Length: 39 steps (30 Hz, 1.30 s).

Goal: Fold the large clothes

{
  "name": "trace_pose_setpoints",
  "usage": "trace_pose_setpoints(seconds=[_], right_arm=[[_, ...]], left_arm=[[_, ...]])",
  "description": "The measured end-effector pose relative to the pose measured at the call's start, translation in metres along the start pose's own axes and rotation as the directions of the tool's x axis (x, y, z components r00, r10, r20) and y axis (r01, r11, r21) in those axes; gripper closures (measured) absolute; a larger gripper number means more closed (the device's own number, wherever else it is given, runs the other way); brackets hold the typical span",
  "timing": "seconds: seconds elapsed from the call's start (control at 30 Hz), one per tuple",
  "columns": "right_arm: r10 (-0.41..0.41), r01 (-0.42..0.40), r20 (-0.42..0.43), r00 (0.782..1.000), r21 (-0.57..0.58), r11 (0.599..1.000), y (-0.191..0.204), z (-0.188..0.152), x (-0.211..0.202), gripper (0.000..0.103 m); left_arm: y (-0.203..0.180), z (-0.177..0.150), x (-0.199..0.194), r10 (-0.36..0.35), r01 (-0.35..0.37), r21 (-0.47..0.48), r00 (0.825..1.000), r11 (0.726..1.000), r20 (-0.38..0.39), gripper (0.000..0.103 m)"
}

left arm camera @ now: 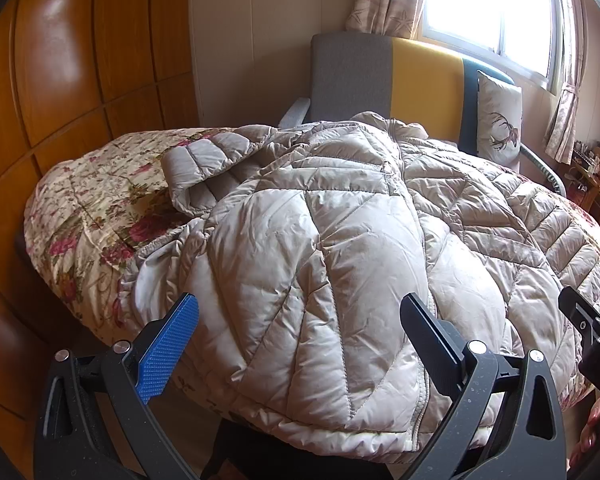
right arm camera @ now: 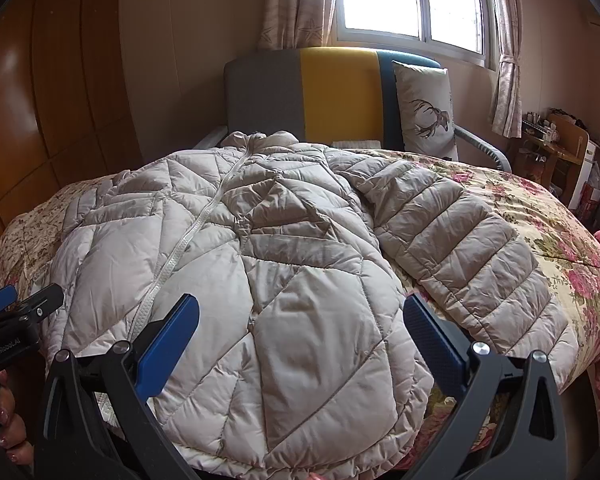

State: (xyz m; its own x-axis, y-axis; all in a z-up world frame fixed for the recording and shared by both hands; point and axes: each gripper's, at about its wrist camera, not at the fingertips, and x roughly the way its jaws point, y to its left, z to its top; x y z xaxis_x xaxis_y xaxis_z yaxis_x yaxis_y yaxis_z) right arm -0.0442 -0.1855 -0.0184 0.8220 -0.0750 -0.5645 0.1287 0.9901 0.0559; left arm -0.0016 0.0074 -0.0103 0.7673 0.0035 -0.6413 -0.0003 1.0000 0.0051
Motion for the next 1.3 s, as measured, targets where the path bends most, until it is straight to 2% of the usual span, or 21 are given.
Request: trace_pose_setpoints(seconds=[0.83,1.3], right_arm=[[0.005,-0.005,-0.020,1.000,-0.002,1.000,0.001,0.000,0.006,0.002],[0.005,-0.005,-0.007,1.000,-0.010,1.000,0.000,0.004,0.006,0.002]], left_arm=[[-0.002,-0.001,0.004,0.005,-0.005,-0.001,1.000,1.000,-0.008,0.003],[0.000,-0.001,0.011,0.012,-0.012,-0.012,0.999,1.000,-0.038,0.003]])
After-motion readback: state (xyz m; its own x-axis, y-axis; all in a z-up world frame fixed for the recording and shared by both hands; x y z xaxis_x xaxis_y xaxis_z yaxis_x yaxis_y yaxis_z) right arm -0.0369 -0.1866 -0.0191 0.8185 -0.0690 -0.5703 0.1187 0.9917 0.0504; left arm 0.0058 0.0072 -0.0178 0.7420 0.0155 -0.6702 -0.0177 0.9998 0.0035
